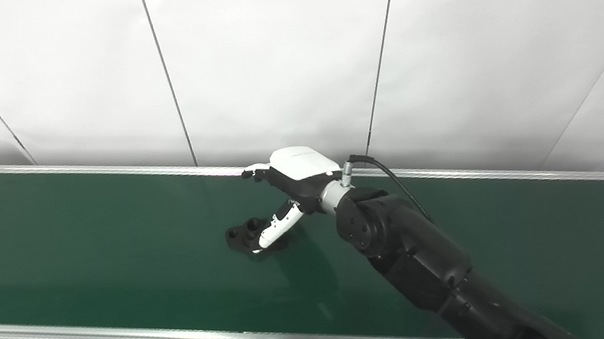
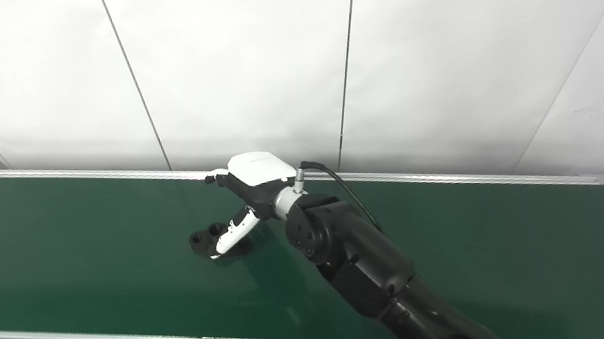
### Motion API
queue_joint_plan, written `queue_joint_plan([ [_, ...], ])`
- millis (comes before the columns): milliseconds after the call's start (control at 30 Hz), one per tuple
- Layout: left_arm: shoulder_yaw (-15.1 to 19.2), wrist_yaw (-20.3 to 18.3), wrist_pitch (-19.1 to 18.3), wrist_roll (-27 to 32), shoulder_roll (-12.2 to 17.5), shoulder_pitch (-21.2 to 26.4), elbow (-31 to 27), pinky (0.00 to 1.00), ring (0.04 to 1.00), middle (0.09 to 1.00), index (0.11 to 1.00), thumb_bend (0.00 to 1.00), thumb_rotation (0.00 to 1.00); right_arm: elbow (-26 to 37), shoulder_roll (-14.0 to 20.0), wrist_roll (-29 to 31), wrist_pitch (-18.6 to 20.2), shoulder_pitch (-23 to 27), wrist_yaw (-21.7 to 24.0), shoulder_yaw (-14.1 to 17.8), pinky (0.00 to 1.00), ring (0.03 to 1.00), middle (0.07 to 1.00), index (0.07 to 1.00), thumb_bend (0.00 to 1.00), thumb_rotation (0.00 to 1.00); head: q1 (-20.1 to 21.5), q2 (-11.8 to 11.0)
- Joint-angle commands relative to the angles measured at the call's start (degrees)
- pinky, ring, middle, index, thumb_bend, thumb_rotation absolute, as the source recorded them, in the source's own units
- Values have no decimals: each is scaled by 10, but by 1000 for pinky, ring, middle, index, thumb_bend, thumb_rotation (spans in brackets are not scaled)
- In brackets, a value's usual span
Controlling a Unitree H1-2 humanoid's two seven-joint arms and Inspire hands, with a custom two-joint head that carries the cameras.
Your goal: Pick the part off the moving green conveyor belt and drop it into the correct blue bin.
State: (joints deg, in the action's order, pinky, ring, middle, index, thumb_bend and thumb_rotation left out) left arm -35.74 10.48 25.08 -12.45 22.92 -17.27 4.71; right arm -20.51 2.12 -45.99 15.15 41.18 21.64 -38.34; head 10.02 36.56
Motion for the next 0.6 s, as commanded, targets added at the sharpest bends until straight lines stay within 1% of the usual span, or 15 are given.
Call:
queue_joint_plan([
  [0, 4, -2, 18, 0, -1, -4, -16, 778, 864, 906, 885, 879, 584, 0, -12, -5, -27, 23, -18, -2, 703, 775, 828, 883, 885, 458, -1, 2],
  [33, 5, -2, 18, -1, -1, -5, -17, 780, 865, 907, 886, 881, 585, -3, -12, -5, -29, 21, -20, -4, 687, 767, 823, 882, 885, 459, -1, 2],
  [100, 5, 1, 18, -6, -3, -5, -18, 777, 863, 905, 884, 881, 587, -5, -11, -6, -31, 17, -24, -6, 685, 762, 818, 877, 884, 449, -2, 3],
  [233, 12, -7, 18, -4, -7, -9, -22, 779, 864, 907, 884, 892, 585, -3, 1, -18, -45, 2, -29, -25, 685, 747, 795, 864, 885, 438, -3, 7],
  [433, 17, -14, 18, -4, -10, -11, -26, 781, 867, 911, 887, 886, 573, 5, 15, -25, -56, -14, -27, -39, 675, 753, 800, 855, 875, 436, -5, 14],
  [567, 20, -15, 18, -2, -13, -13, -29, 777, 862, 908, 883, 884, 553, 14, 25, -35, -59, -23, -20, -48, 612, 720, 784, 831, 872, 413, -4, 17],
])
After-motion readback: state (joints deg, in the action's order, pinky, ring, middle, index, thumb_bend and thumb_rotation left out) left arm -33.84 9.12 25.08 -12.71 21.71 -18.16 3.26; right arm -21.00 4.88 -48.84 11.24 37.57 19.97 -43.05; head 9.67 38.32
